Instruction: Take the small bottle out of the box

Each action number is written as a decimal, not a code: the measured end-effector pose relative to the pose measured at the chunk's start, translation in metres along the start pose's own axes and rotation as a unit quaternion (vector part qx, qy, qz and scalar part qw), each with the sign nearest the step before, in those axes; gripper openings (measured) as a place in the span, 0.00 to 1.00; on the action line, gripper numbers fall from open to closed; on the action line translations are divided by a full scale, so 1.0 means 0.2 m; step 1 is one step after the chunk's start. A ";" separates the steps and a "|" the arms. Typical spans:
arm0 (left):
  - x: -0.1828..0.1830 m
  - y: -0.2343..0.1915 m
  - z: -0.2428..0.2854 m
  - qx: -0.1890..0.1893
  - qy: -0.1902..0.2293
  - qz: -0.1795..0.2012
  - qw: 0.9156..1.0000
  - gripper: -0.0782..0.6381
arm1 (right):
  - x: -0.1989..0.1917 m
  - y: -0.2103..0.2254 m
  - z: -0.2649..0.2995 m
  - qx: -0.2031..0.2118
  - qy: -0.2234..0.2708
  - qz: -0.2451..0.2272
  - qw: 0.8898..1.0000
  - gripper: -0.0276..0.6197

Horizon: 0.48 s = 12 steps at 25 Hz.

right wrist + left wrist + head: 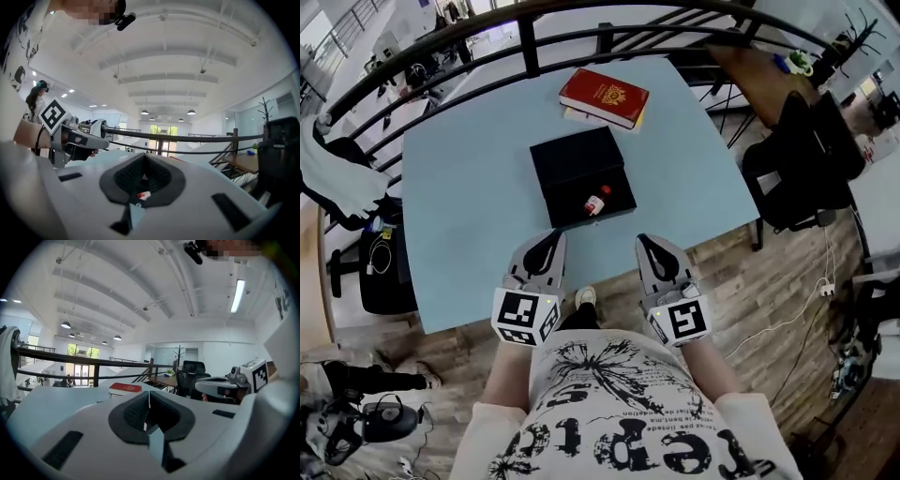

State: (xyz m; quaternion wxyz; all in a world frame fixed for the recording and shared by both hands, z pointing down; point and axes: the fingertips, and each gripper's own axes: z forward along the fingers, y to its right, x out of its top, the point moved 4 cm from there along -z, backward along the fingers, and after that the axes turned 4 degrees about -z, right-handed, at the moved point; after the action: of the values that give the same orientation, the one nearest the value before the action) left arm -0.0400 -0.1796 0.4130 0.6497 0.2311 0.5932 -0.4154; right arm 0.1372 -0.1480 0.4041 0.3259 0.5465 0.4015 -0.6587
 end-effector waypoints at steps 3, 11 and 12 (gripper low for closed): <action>0.01 -0.09 0.16 -0.006 -0.016 0.001 1.000 0.14 | 0.00 0.11 0.20 -0.007 -0.001 0.006 1.000 0.06; -0.11 -0.25 0.49 0.005 -0.137 0.005 0.991 0.14 | -0.06 0.28 0.51 0.009 -0.024 0.030 0.999 0.06; -0.15 -0.25 0.53 0.007 -0.160 0.015 0.987 0.14 | -0.08 0.30 0.53 0.015 -0.028 0.032 0.999 0.06</action>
State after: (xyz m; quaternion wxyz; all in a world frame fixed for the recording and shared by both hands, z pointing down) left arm -0.0178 -0.2824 0.4722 0.7406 0.1746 0.4756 -0.4415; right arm 0.1447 -0.2702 0.4180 0.3496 0.5454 0.3647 -0.6688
